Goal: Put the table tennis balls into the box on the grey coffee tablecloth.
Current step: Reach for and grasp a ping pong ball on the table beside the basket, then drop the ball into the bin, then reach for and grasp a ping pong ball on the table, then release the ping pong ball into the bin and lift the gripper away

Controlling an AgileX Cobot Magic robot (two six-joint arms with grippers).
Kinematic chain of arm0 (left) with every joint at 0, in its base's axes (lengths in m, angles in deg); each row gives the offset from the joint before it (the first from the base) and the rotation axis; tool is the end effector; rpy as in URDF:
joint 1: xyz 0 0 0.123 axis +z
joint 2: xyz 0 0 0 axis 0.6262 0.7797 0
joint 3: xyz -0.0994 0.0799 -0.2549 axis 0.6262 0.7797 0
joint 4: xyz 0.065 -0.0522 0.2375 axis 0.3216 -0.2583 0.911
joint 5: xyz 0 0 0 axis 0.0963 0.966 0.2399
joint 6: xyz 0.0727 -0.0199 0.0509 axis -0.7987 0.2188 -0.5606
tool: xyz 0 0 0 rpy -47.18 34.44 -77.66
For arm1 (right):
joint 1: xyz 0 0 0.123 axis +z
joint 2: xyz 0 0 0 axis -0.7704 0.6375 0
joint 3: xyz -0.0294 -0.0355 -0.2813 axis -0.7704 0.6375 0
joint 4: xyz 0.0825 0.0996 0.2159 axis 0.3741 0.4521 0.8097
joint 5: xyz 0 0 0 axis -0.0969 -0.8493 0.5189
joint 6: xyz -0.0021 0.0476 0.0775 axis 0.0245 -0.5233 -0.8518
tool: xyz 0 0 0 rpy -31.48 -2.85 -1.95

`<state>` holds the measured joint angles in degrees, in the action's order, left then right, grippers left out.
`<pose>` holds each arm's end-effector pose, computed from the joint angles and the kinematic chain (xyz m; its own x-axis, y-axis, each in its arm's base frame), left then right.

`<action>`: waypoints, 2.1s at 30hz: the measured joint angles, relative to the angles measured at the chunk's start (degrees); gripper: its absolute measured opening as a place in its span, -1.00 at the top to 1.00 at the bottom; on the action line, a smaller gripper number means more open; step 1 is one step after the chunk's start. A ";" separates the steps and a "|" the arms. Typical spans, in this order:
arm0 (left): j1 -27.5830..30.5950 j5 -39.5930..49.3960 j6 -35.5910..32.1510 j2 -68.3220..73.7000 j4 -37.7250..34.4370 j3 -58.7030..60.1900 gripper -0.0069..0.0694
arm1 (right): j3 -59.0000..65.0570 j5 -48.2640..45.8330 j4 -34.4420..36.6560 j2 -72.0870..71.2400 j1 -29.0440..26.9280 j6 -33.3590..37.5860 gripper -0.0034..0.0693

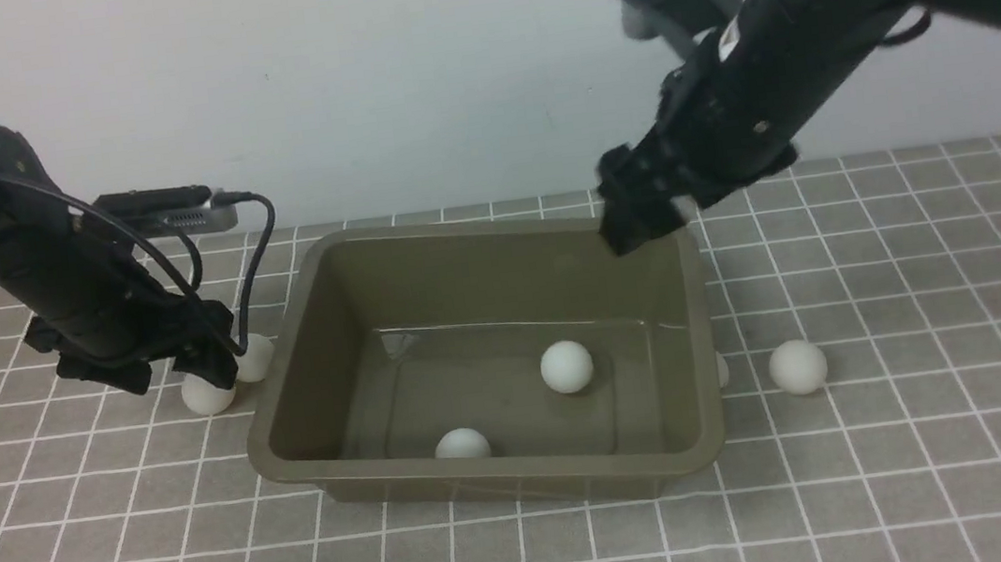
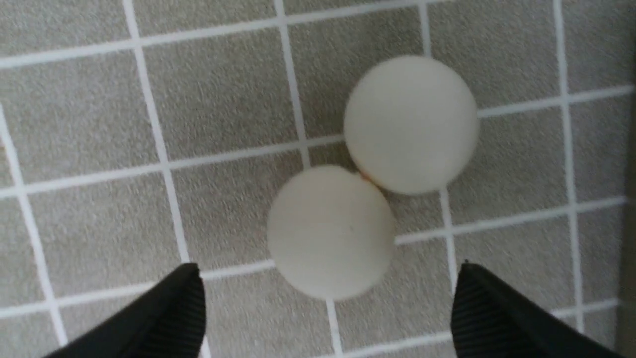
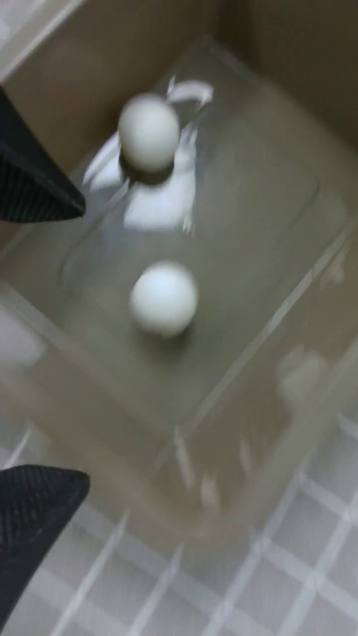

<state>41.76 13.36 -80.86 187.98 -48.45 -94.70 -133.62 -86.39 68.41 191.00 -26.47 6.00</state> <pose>0.4177 0.0068 0.1743 -0.9545 0.0939 -0.2829 0.1322 0.9840 -0.1196 0.3503 0.1650 0.3150 -0.8298 -0.3821 -0.4068 -0.4502 0.8890 0.0833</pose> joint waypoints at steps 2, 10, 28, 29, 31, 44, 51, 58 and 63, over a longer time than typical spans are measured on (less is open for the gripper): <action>0.00 -1.32 -0.81 0.98 -0.05 0.00 -0.79 | -0.21 -1.82 -2.63 -1.39 -1.90 -1.22 -0.58; 0.00 -0.87 -3.36 4.44 0.32 0.00 -0.10 | -0.10 -7.91 -3.53 -3.54 -13.92 -2.56 -0.13; -9.84 14.55 -1.93 -9.52 -7.55 -7.98 -0.09 | 20.30 11.91 7.93 2.64 -16.31 -1.56 -0.32; -12.54 13.55 -1.93 -8.43 -7.32 -7.98 -0.09 | 20.30 13.46 8.20 4.26 -15.60 -1.39 -0.44; -15.56 12.18 -1.80 -6.69 -5.98 -7.98 -0.09 | 20.30 15.49 8.33 6.84 -14.46 -1.13 -0.60; -20.05 11.91 6.08 -4.56 4.32 -13.77 -0.33 | 18.02 12.02 2.31 9.30 -13.16 -5.41 -0.09; -8.56 13.32 8.59 -6.48 8.93 -16.49 0.80 | 8.57 9.20 7.09 -2.87 -9.75 -2.90 -0.09; -3.35 14.99 4.93 1.55 3.50 -16.49 0.61 | 1.55 8.47 12.29 5.36 -2.17 1.45 -0.13; -4.31 14.87 2.69 5.38 1.23 -16.49 0.09 | -2.07 5.51 12.35 10.02 -1.15 1.52 -0.57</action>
<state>37.45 28.23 -78.17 193.36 -47.22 -111.19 -135.70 -80.89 80.76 201.02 -27.62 7.52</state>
